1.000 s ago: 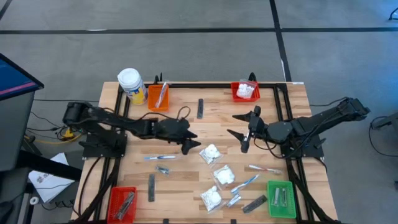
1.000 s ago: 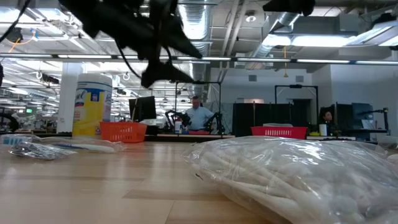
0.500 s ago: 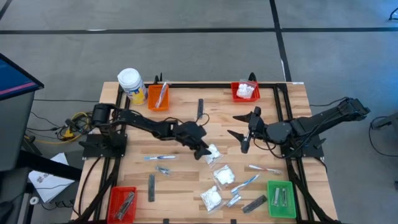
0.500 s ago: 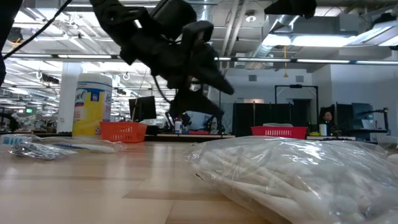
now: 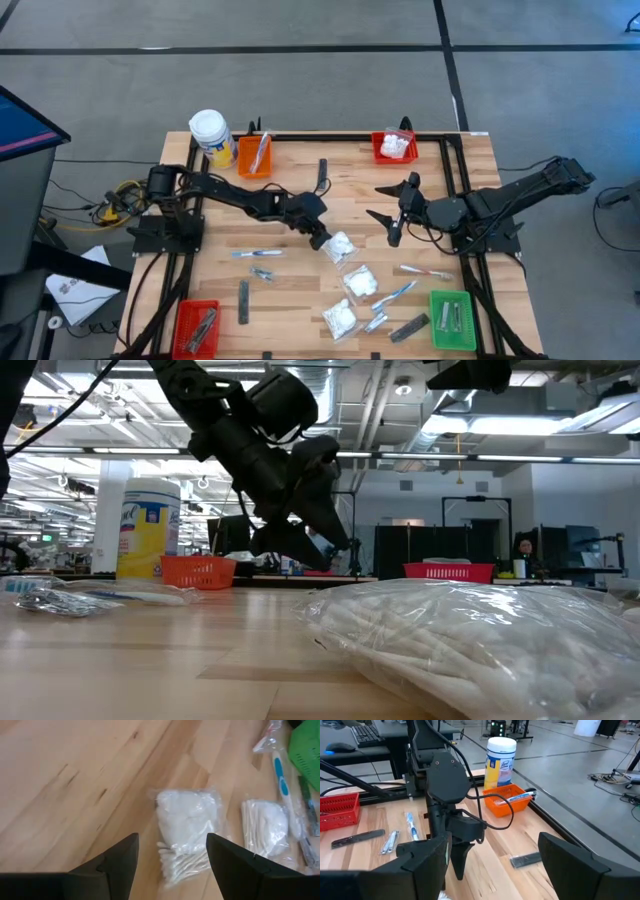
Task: Pick & Place Travel size toiletries
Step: Stack the top cotton pack on top of the cotton pack in the red bin
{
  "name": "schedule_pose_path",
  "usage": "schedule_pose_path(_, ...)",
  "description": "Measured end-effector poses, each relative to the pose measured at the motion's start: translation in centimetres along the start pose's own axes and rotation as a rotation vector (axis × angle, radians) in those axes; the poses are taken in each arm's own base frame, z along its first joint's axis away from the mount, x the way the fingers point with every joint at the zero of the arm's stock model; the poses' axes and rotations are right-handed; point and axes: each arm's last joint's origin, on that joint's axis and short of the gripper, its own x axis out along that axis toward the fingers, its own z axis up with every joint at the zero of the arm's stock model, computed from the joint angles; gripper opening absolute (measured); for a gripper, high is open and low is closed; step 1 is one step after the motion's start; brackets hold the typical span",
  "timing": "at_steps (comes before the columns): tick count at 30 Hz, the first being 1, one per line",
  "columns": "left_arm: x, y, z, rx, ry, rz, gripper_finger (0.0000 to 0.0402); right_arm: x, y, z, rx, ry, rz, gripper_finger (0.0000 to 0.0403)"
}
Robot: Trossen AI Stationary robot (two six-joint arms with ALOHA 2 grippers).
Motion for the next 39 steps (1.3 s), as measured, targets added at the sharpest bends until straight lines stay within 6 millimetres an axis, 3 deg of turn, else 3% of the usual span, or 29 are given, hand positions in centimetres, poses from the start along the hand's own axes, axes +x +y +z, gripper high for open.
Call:
schedule_pose_path(8, 0.3, 0.1, -0.2, -0.004, 0.019, -0.011, 0.0227, 0.0, 0.0, 0.0, 0.008, 0.002, -0.001, 0.0292)
schedule_pose_path(13, 2.5, 0.9, -1.1, -0.037, 0.104, -0.029, 0.0227, 0.0, 0.0, -0.1, 0.008, 0.011, -0.004, 0.0292)
schedule_pose_path(17, 3.9, 1.0, -0.4, -0.041, 0.135, -0.076, 0.0227, 0.0, -0.1, -0.2, 0.004, 0.015, -0.005, 0.0292)
schedule_pose_path(24, 4.5, 0.8, 0.1, -0.028, 0.125, -0.083, 0.0221, 0.0, -0.1, -0.3, -0.007, 0.028, -0.008, 0.0292)
schedule_pose_path(29, 4.5, 0.8, 0.0, -0.022, 0.125, -0.07, 0.0163, 0.0, -0.1, -0.3, -0.008, 0.028, -0.008, 0.0292)
schedule_pose_path(35, 4.3, 1.0, 0.2, -0.022, 0.122, -0.07, 0.0025, 0.0, -0.1, -0.3, -0.008, 0.028, -0.008, 0.0292)
schedule_pose_path(39, 3.2, 0.3, 1.0, 0.009, 0.09, -0.094, 0.001, 0.0, -0.1, -0.4, -0.01, 0.03, -0.009, 0.0292)
